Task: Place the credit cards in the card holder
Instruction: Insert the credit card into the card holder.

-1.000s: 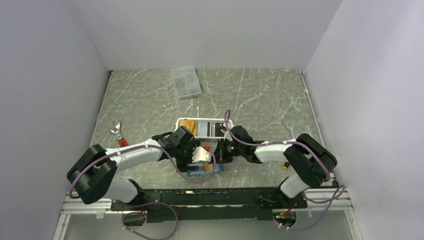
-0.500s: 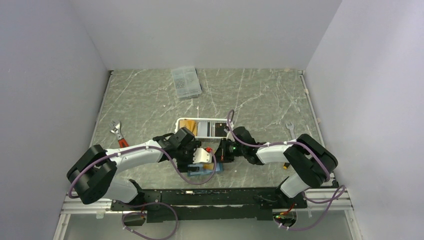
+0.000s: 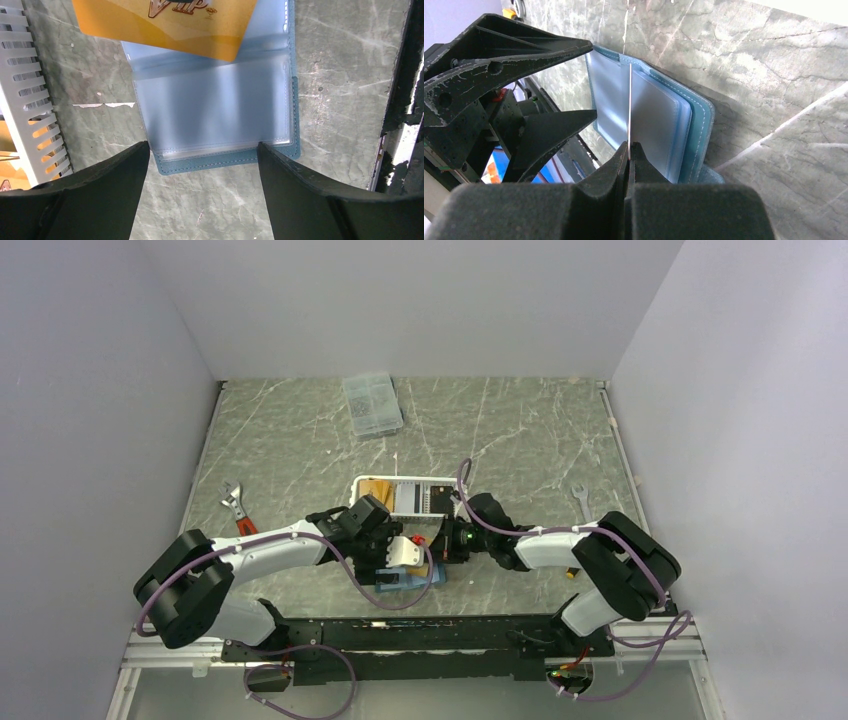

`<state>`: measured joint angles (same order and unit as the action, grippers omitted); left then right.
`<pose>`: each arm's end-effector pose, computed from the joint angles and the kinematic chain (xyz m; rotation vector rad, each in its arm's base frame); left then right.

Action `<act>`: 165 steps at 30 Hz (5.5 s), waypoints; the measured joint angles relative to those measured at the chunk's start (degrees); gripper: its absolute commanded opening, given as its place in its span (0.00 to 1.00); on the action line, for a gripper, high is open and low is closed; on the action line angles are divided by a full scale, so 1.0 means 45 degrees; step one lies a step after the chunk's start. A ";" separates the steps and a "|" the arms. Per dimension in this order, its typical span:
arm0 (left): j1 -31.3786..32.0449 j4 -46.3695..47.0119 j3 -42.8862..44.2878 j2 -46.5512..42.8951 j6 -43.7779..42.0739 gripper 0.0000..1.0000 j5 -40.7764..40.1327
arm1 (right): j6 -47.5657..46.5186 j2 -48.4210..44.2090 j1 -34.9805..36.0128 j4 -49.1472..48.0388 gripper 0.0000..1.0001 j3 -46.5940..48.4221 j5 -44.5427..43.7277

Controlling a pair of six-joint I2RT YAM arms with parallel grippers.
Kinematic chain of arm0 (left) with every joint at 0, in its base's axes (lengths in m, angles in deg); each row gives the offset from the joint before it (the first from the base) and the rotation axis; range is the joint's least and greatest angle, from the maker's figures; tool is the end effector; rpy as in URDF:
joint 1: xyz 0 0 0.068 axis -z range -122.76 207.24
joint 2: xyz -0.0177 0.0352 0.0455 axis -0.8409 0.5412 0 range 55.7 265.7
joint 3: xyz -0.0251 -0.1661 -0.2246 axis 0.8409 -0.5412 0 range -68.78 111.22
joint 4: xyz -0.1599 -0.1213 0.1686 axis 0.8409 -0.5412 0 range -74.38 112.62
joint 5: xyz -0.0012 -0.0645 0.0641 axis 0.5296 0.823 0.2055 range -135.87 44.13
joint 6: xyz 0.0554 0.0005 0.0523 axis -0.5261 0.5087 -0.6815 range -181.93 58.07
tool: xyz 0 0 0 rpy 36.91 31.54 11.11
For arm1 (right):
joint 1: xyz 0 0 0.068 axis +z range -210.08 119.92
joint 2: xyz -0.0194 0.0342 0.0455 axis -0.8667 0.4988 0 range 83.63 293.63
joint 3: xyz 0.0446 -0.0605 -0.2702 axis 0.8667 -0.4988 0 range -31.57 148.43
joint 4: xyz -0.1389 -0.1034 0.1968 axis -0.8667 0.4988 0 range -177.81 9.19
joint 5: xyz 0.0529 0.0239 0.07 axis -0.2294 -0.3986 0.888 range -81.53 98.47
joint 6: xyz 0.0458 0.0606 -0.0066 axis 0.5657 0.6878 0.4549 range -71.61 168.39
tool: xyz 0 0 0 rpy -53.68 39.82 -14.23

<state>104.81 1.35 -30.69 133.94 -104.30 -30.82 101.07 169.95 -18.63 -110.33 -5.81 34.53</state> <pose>0.1606 -0.2005 0.1474 1.9224 1.7988 -0.3775 0.1907 0.2063 0.1189 -0.0361 2.5430 1.2999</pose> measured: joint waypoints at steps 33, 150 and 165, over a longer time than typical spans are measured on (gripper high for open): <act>0.0117 -0.0092 0.0068 0.0078 0.0262 0.82 -0.0194 | 0.0136 0.1491 0.0879 -0.0971 0.00 0.0204 0.0646; 0.0204 0.0063 0.0121 0.0155 0.0277 0.82 -0.0316 | -0.1248 0.1302 0.2453 0.2977 0.00 0.2545 -0.2225; 0.0204 0.0010 0.0160 0.0175 0.0277 0.83 -0.0321 | -0.1234 0.1088 0.2171 0.2817 0.12 0.2259 -0.1666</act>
<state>105.73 1.39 -29.97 134.73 -103.05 -32.26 95.52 174.85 -8.86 -97.66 4.35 27.04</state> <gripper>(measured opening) 0.824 0.179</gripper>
